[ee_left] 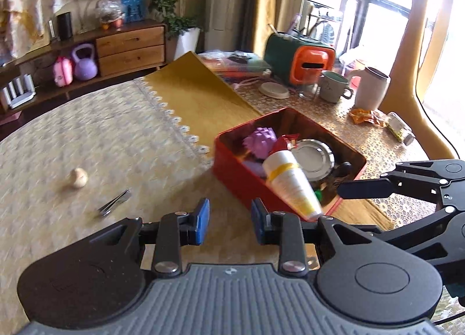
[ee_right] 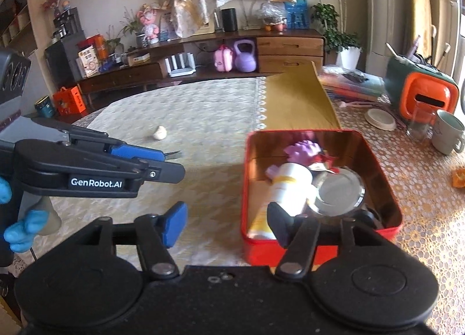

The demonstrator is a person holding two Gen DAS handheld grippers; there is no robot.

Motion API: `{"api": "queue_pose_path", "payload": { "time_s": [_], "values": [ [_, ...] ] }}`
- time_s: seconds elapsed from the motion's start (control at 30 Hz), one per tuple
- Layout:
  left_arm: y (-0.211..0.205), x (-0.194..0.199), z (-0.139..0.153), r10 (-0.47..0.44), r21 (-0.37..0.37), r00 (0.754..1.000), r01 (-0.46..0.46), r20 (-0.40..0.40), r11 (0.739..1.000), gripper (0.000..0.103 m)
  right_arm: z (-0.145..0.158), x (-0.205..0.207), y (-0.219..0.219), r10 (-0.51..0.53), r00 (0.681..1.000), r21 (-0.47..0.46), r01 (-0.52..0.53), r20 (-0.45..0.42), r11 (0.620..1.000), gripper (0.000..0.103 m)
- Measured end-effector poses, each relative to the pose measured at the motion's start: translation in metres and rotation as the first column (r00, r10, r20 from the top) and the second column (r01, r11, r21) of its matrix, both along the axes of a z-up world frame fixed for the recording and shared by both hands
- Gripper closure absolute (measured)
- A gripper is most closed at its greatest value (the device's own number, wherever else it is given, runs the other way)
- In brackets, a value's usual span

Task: Organize rigid objects
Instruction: 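Move the left tool toward the cream ball while the right tool approaches the nail clipper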

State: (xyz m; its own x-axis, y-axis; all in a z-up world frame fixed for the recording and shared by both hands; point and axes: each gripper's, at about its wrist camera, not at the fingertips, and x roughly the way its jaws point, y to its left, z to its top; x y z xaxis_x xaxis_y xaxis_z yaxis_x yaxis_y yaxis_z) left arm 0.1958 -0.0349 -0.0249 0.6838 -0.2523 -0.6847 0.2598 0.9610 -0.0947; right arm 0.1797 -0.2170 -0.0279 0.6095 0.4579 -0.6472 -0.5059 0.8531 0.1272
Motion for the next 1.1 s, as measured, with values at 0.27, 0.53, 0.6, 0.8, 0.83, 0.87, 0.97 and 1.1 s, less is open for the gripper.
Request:
{"api": "queue_pose_path", "payload": {
  "time_s": [0.27, 0.53, 0.6, 0.8, 0.83, 0.87, 0.97, 1.1],
  "values": [
    [0.037, -0.017, -0.001, 0.08, 0.006, 0.996, -0.08, 0.035, 0.997, 0.035, 0.0, -0.008, 0.033, 0.049, 0.999, -0.013, -0.049, 0.001, 0.999, 0.031],
    [0.074, -0.014, -0.004, 0.165, -0.01, 0.986, -0.165, 0.036, 0.986, 0.021, -0.001, -0.007, 0.067, 0.093, 0.996, -0.022, -0.093, 0.004, 0.995, 0.011],
    [0.084, -0.01, -0.006, 0.182, -0.014, 0.983, -0.182, 0.032, 0.983, 0.021, -0.001, -0.004, 0.075, 0.105, 0.994, -0.028, -0.105, 0.0, 0.994, 0.006],
    [0.108, 0.009, -0.015, 0.286, 0.055, 0.956, -0.289, 0.06, 0.956, 0.017, -0.006, 0.014, 0.103, 0.129, 0.99, -0.036, -0.131, -0.048, 0.991, 0.0],
    [0.112, 0.013, -0.017, 0.304, 0.065, 0.95, -0.308, 0.068, 0.949, 0.017, -0.007, 0.017, 0.107, 0.131, 0.99, -0.039, -0.133, -0.055, 0.99, 0.0],
    [0.117, 0.019, -0.019, 0.317, 0.069, 0.946, -0.321, 0.066, 0.944, 0.017, -0.008, 0.021, 0.112, 0.126, 0.99, -0.047, -0.129, -0.059, 0.991, 0.0],
    [0.131, 0.034, -0.024, 0.353, 0.068, 0.934, -0.357, 0.058, 0.932, 0.017, -0.011, 0.032, 0.125, 0.117, 0.991, -0.063, -0.121, -0.071, 0.991, 0.0],
    [0.142, 0.055, -0.03, 0.381, 0.048, 0.924, -0.382, 0.035, 0.923, 0.017, -0.02, 0.05, 0.136, 0.095, 0.99, -0.064, -0.102, -0.103, 0.993, 0.0]
  ]
}}
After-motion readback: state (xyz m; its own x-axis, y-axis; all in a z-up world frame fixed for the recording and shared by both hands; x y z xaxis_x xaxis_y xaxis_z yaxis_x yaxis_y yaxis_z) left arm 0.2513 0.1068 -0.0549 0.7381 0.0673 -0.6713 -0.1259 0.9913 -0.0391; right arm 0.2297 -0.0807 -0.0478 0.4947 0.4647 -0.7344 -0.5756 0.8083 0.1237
